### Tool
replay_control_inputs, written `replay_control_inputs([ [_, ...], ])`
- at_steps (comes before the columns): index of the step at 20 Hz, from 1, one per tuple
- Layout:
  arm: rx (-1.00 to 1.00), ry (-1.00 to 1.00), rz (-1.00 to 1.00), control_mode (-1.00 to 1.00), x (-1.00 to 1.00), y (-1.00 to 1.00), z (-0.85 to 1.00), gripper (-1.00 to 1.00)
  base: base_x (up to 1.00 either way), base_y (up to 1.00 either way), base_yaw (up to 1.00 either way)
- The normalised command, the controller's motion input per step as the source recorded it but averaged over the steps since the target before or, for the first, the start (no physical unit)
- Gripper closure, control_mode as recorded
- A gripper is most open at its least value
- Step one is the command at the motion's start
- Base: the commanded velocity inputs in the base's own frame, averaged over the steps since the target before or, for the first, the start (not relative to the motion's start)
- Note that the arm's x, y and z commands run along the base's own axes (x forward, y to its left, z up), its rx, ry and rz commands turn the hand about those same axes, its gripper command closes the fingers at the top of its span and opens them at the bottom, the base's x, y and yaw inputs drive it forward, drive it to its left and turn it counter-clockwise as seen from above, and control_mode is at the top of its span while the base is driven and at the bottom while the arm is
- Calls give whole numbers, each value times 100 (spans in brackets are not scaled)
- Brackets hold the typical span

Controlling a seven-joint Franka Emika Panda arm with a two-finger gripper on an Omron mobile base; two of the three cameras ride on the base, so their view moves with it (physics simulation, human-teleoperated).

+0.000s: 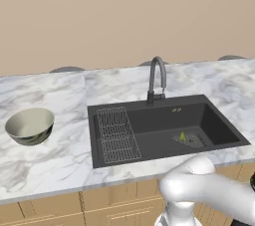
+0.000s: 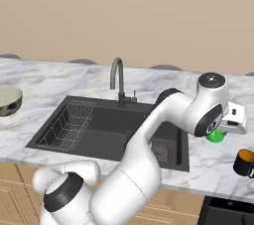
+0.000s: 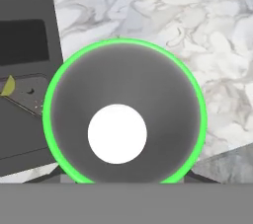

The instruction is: Clear the mugs and bowl far away from the sink.

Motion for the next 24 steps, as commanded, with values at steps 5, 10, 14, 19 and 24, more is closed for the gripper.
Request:
replay_control_inputs([
  [5, -16, -13, 0, -100, -51, 59, 39, 100, 0, 0, 0],
  [10, -2, -5, 0, -100, -50, 46, 53, 100, 0, 0, 0],
  [14, 0, -1, 0, -100, -48, 22, 49, 100, 0, 0, 0],
  [19, 0, 0, 0, -100, -42, 2, 21, 100, 0, 0, 0],
  [24, -3, 0, 0, 100, -10, 9, 0, 100, -20, 1, 0],
])
